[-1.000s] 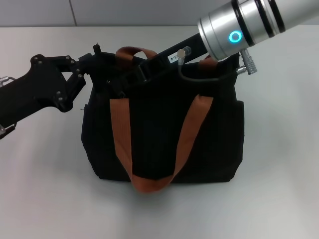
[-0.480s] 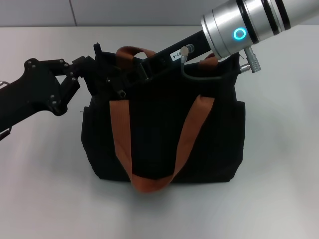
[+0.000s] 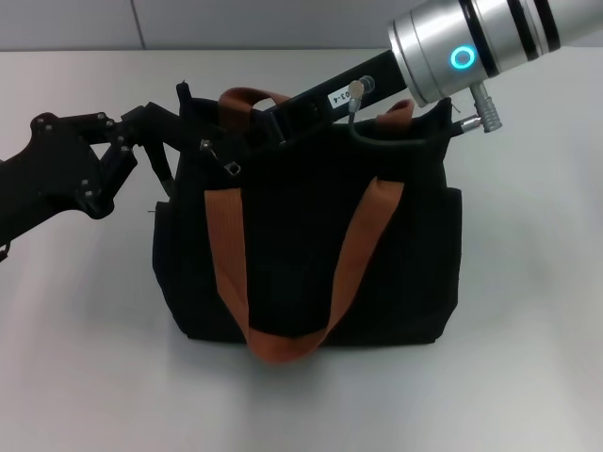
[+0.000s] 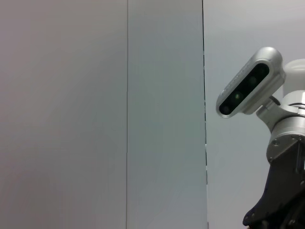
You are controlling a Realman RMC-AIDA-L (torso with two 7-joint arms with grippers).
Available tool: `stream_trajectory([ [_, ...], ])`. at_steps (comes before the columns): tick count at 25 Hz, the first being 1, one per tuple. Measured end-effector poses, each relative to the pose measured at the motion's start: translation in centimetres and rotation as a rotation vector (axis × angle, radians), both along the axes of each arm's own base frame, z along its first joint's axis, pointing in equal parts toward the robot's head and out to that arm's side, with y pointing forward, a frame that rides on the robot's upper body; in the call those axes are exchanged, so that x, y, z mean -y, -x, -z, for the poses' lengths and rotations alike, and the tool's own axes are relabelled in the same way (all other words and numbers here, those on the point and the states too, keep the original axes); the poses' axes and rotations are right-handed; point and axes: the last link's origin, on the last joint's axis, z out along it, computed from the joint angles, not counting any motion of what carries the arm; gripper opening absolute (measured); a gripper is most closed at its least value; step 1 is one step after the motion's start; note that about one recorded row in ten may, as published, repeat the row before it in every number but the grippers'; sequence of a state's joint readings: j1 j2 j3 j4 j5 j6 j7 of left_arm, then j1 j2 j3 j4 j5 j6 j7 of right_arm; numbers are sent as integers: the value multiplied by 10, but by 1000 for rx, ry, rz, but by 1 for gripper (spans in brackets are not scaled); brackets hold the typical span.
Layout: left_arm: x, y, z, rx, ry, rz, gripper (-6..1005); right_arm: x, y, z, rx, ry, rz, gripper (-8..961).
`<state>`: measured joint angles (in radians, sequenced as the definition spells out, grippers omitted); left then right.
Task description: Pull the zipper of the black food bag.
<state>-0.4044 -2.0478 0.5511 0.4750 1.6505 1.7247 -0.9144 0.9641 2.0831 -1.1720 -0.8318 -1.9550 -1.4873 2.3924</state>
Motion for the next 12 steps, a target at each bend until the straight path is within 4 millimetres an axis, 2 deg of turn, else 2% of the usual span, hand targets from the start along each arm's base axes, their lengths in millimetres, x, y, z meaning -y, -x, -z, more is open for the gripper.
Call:
stream_trajectory([
  [12, 3, 1, -4, 17, -9, 0, 19, 1, -3, -1, 15, 0, 0, 9],
])
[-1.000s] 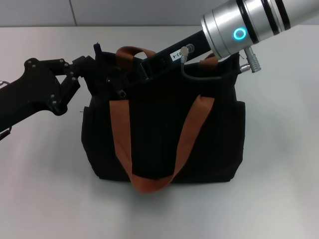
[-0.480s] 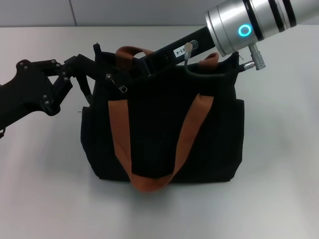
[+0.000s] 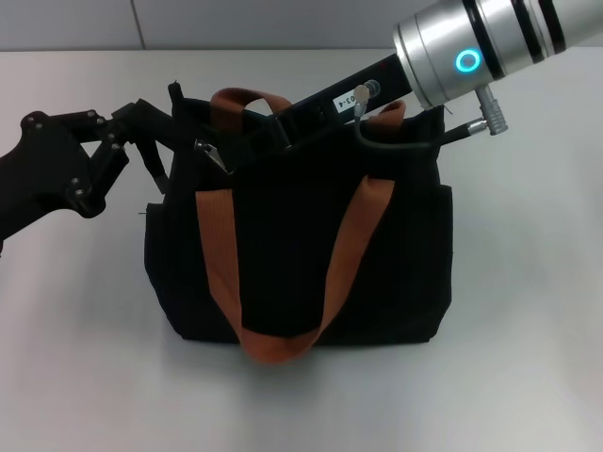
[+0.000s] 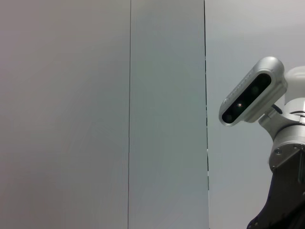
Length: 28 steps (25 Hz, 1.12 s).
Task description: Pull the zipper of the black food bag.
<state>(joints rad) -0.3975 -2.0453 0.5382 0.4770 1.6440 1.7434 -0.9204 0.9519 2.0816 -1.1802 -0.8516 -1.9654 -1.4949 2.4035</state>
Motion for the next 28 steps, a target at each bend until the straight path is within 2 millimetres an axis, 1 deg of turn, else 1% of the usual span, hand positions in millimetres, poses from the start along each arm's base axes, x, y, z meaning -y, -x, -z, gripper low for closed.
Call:
stream_trajectory([
  [19, -1, -1, -2, 9, -8, 3, 18, -1, -3, -3, 35, -23, -1, 14],
  [28, -1, -2, -1, 11, -6, 7, 18, 0, 2, -7, -48, -23, 0, 16],
])
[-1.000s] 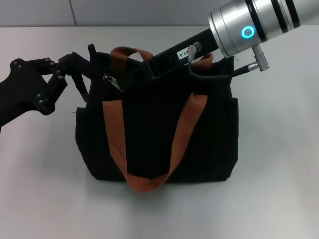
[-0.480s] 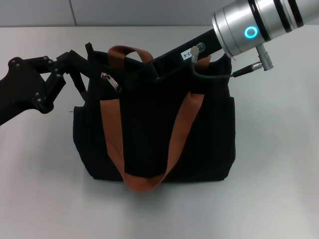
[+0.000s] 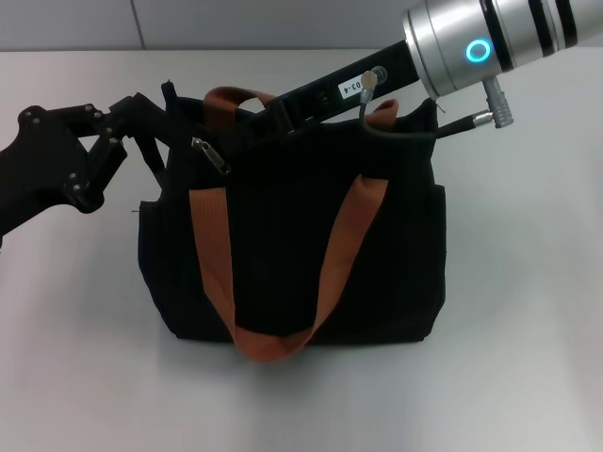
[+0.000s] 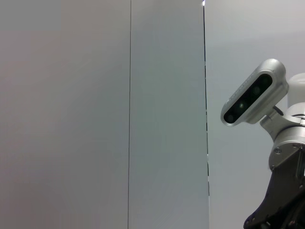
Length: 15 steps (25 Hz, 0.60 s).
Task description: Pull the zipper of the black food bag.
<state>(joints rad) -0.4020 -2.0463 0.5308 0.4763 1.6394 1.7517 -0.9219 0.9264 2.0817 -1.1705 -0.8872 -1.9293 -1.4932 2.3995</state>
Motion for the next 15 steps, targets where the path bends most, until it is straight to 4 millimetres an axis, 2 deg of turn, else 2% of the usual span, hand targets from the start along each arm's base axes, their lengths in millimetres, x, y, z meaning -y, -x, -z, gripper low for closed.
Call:
stream_trajectory([
  [2, 1, 0, 0, 3, 2, 2, 18, 0, -1, 1, 2, -2, 3, 17],
  [7, 2, -1, 0, 8, 6, 12, 19, -1, -2, 5, 6, 5, 13, 202],
  [15, 2, -3, 2, 13, 11, 18, 19, 0, -3, 10, 4, 8, 11, 231],
])
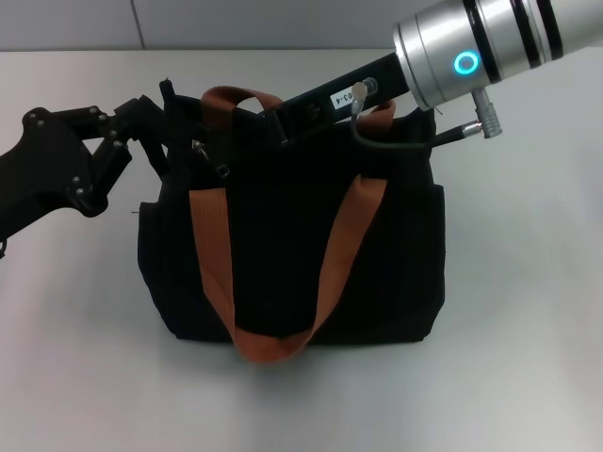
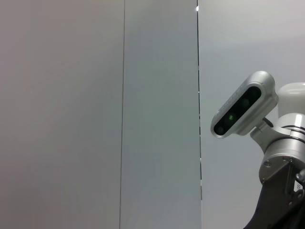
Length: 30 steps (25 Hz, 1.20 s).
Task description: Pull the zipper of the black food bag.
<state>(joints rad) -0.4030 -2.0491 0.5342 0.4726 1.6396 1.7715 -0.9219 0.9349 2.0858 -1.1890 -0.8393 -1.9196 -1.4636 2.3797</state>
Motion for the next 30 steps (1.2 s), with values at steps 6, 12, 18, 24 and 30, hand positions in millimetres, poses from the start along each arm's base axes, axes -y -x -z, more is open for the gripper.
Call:
stream_trajectory([
  [6, 0, -2, 1, 0, 3, 6, 19, 3, 3, 6, -5, 12, -15, 214],
  [12, -1, -2, 1, -2, 2, 7, 19, 4, 5, 6, -17, 21, -17, 197],
  [18, -1, -1, 0, -1, -1, 5, 18, 4, 5, 5, -20, 20, -13, 180],
  [24, -1, -2, 0, 0, 0, 6, 18, 4, 5, 6, -13, 23, -13, 163],
  [30, 0, -2, 1, 2, 2, 9, 18, 5, 6, 10, 4, 25, -23, 124],
])
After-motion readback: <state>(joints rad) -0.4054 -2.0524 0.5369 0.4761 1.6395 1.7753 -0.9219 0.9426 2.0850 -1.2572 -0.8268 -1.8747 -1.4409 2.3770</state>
